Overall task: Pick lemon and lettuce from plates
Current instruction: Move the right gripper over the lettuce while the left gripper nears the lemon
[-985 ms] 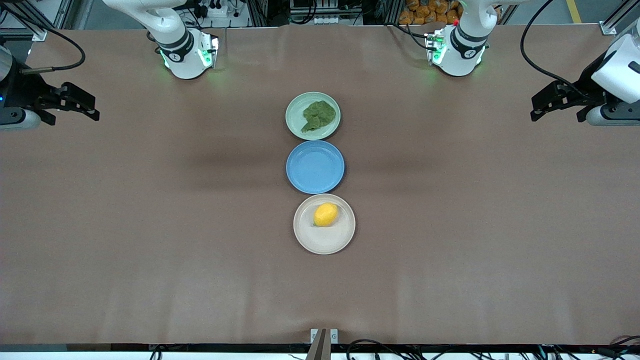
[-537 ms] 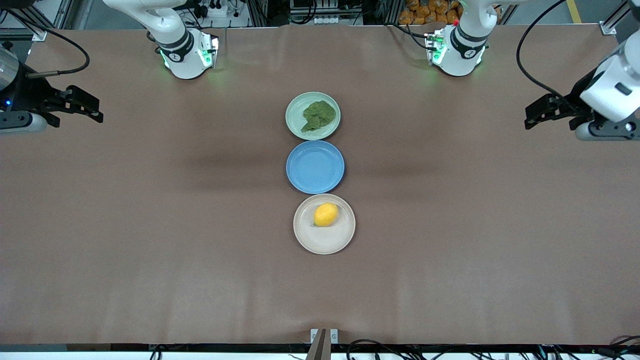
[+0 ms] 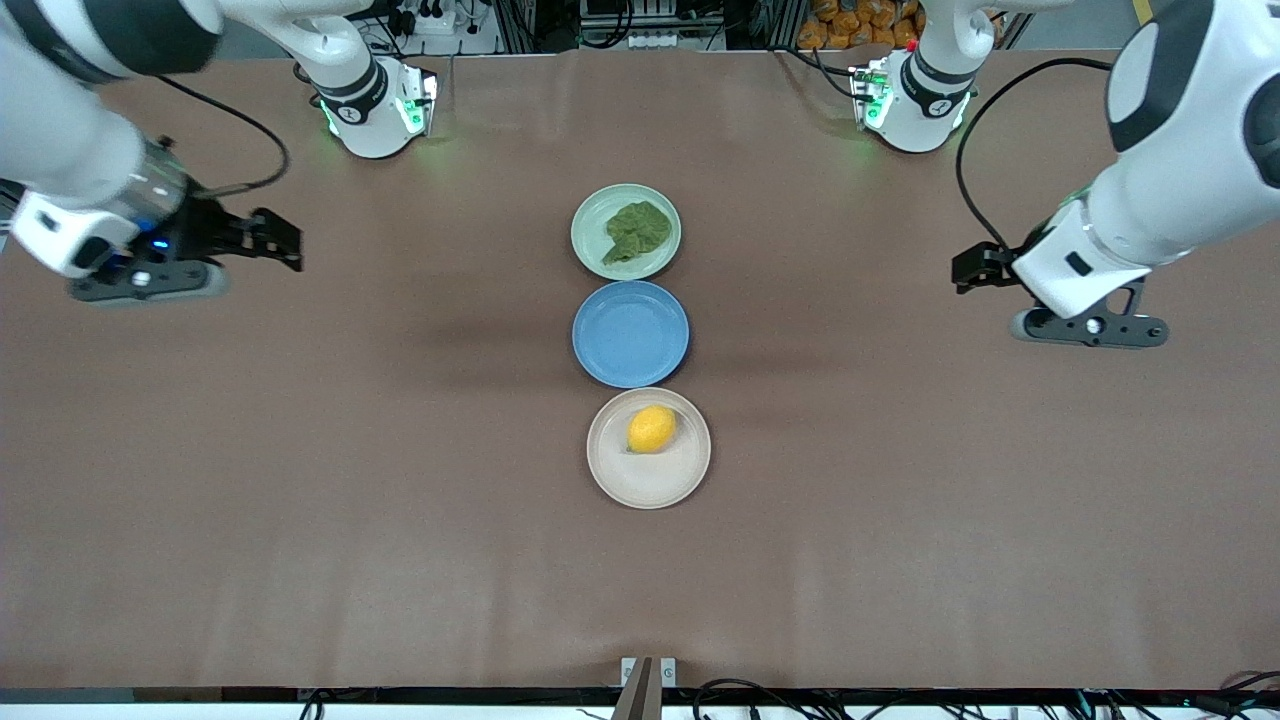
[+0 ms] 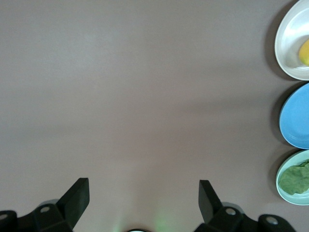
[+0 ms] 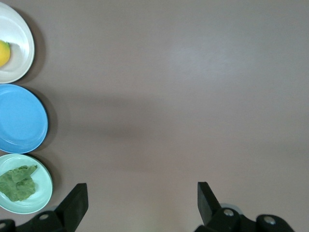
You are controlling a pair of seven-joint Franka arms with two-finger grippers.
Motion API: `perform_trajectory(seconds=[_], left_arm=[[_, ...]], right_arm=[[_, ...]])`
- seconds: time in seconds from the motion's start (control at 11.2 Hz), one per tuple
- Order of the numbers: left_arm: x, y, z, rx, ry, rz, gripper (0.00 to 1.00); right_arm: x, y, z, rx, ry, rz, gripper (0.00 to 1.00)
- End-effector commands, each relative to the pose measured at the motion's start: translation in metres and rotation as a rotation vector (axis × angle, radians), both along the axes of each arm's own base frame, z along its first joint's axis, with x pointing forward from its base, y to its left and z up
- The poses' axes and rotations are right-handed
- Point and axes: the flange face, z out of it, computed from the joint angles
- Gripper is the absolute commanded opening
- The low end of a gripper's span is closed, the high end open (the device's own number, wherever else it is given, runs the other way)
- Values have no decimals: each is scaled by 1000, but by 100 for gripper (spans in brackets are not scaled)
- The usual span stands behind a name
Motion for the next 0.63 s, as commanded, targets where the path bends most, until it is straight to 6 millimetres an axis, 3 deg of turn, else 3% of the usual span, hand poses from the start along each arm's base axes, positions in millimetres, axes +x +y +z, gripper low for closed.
perform_trajectory(seconds=[0.0,0.27,0.54], left_arm=[[-7,-13,-14,-68,17,49,100],[-29,-38,-53,-85,21,67,100],[-23,-71,-84,-93,-14,107,100]], right_arm=[[-30,77,-56,-25,19,-62,100],[-68,146,-104,-60,33,-139,100],[-120,207,-151,-69,22,-203,100]])
